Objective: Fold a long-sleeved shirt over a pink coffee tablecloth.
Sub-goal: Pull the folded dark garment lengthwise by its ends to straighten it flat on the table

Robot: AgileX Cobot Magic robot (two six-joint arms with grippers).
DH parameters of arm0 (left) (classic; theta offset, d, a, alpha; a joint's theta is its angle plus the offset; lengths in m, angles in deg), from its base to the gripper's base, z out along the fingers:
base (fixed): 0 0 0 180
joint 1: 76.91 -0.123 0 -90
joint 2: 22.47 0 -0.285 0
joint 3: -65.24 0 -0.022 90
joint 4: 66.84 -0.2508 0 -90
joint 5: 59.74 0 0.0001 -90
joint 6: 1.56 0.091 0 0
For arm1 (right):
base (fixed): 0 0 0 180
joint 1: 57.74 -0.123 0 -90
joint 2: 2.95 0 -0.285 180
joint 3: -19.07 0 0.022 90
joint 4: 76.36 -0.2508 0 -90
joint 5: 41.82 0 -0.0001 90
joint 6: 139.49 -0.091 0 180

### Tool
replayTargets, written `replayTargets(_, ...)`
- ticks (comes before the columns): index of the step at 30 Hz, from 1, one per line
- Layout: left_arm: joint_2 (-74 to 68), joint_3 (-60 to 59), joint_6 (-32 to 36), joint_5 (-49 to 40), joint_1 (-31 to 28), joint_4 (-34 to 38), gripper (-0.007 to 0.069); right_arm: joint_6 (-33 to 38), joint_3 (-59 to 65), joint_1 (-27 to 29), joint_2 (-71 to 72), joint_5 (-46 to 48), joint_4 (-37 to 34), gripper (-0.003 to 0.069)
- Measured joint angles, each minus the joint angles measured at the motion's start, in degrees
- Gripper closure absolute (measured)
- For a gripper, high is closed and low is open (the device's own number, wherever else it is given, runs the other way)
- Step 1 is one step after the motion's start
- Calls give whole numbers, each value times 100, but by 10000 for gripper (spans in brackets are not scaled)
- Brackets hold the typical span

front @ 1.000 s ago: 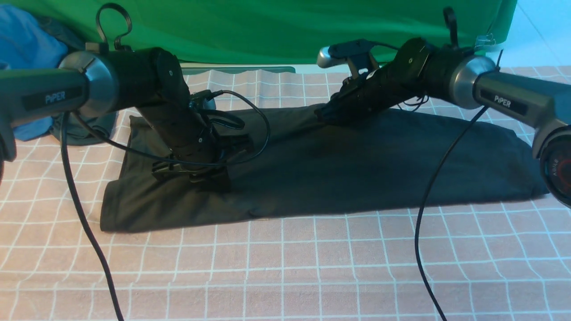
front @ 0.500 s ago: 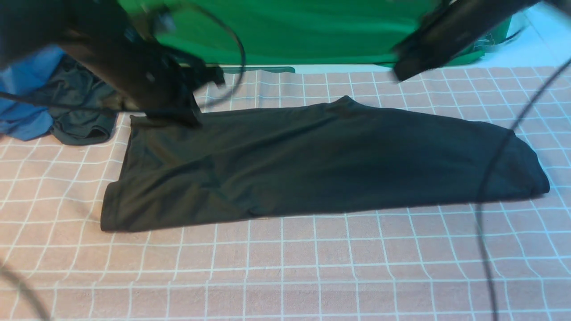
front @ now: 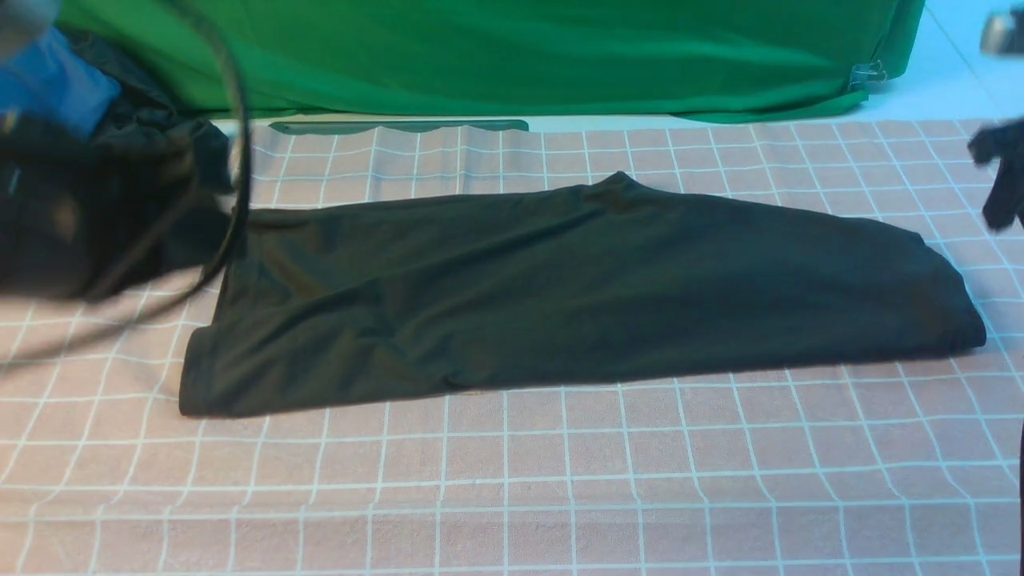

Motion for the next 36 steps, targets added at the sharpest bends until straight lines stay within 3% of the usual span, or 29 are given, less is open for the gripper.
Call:
replayTargets(3, 572, -651, -12, 166, 0, 137, 610, -25, 317, 3, -181, -470, 5, 106)
replayTargets(6, 958, -1087, -91, 286, 0, 171, 610, -59, 395, 3, -366, -760, -1, 34)
replayTargets(21, 1329, -1594, -175, 405, 0, 171, 610, -145, 402, -81, -1146, -1128, -3, 103)
replayTargets(24, 1329, -1594, -175, 424, 0, 171, 610, -103, 402, -83, -1149, -1162, 2, 164)
replayTargets(25, 1329, -1594, -175, 424, 0, 171, 610, -74, 402, -83, -1149, -1174, 2, 215)
replayTargets(28, 1329, -1594, -175, 424, 0, 171, 610, 243, 402, -83, -1154, -1109, -22, 482)
replayTargets(29, 1329, -1594, -175, 424, 0, 171, 610, 337, 402, -83, -1143, -1076, -17, 539)
replayTargets(32, 1329, -1594, -175, 426, 0, 171, 610, 334, 362, -65, -1033, -900, 212, 571)
replayTargets(36, 1329, -1594, -175, 431, 0, 171, 610, -197, 147, 120, -770, -686, 659, 571)
